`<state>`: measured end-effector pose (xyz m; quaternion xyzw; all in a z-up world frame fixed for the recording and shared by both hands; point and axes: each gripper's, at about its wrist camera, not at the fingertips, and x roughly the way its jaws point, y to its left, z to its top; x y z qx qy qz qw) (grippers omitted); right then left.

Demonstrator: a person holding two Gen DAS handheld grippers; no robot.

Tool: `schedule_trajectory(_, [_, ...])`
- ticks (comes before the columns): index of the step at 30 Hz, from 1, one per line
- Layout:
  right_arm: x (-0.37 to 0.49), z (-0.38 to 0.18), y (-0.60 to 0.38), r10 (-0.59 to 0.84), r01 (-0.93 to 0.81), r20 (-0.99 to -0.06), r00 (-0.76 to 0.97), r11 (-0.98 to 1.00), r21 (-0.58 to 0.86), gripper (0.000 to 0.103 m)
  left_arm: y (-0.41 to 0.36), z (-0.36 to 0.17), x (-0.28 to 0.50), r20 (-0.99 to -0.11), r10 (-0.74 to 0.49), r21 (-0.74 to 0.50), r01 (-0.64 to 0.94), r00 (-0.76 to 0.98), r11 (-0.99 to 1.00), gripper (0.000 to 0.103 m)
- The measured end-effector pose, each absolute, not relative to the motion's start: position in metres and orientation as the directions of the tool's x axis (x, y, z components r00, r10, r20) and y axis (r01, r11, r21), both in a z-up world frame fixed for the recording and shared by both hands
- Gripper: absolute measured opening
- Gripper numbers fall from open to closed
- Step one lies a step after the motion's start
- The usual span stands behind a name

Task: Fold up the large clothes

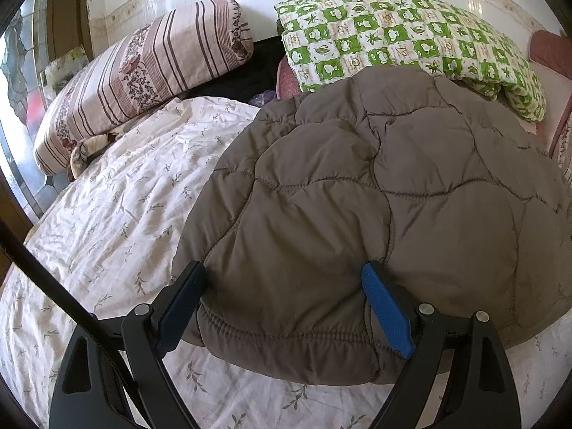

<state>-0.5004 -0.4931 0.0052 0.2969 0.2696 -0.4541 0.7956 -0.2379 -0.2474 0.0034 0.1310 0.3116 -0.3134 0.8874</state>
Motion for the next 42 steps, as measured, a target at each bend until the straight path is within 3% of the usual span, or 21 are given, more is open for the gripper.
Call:
schedule_trajectory(6, [-0.528, 0.026, -0.496, -0.591, 0.880, -0.655, 0.471, 0.366, 0.302, 0.063, -0.230, 0.017, -0.223, -0.658, -0.517, -0.087, 0.627, 0.547, 0.774, 0.088])
schedule_trajectory(10, [-0.563, 0.026, -0.507, -0.617, 0.900, -0.656, 0.434, 0.266, 0.346, 0.075, -0.198, 0.023, -0.195, -0.672, -0.546, -0.237, 0.553, 0.501, 0.799, 0.088])
schedule_trajectory(17, [-0.625, -0.018, -0.536, -0.460, 0.771, -0.667, 0.586, 0.062, 0.634, 0.075, -0.162, -0.010, -0.155, -0.747, -0.587, -0.453, 0.407, 0.312, 0.793, 0.088])
schedule_trajectory(26, [-0.607, -0.033, -0.542, -0.423, 0.698, -0.616, 0.664, 0.056, 0.714, 0.077, -0.153, -0.045, -0.147, -0.688, -0.712, -0.669, 0.257, 0.140, 0.697, 0.088])
schedule_trajectory(31, [-0.596, -0.047, -0.549, -0.424, 0.675, -0.600, 0.679, 0.037, 0.737, 0.085, -0.170, -0.052, -0.137, -0.652, -0.748, -0.701, 0.275, 0.127, 0.658, 0.088])
schedule_trajectory(32, [-0.594, -0.049, -0.551, -0.423, 0.669, -0.595, 0.683, 0.037, 0.742, 0.083, -0.174, -0.051, -0.136, -0.651, -0.745, -0.694, 0.287, 0.141, 0.661, 0.090])
schedule_trajectory(34, [-0.591, -0.051, -0.553, -0.423, 0.663, -0.586, 0.691, 0.051, 0.747, 0.062, -0.180, -0.049, -0.135, -0.652, -0.740, -0.676, 0.317, 0.165, 0.665, 0.087])
schedule_trajectory(35, [-0.589, -0.046, -0.553, -0.425, 0.672, -0.585, 0.690, 0.077, 0.736, 0.050, -0.183, -0.045, -0.137, -0.653, -0.735, -0.657, 0.346, 0.182, 0.669, 0.076])
schedule_trajectory(36, [-0.586, -0.039, -0.552, -0.434, 0.691, -0.593, 0.678, 0.104, 0.715, 0.042, -0.186, -0.041, -0.137, -0.659, -0.725, -0.633, 0.373, 0.201, 0.679, 0.071])
schedule_trajectory(38, [-0.577, -0.021, -0.544, -0.470, 0.749, -0.616, 0.632, 0.169, 0.640, 0.036, -0.191, -0.024, -0.147, -0.671, -0.691, -0.547, 0.448, 0.269, 0.707, 0.051])
schedule_trajectory(42, [-0.558, 0.021, -0.512, -0.594, 0.842, -0.601, 0.534, 0.310, 0.442, 0.029, -0.197, 0.007, -0.175, -0.658, -0.627, -0.376, 0.539, 0.417, 0.754, 0.041])
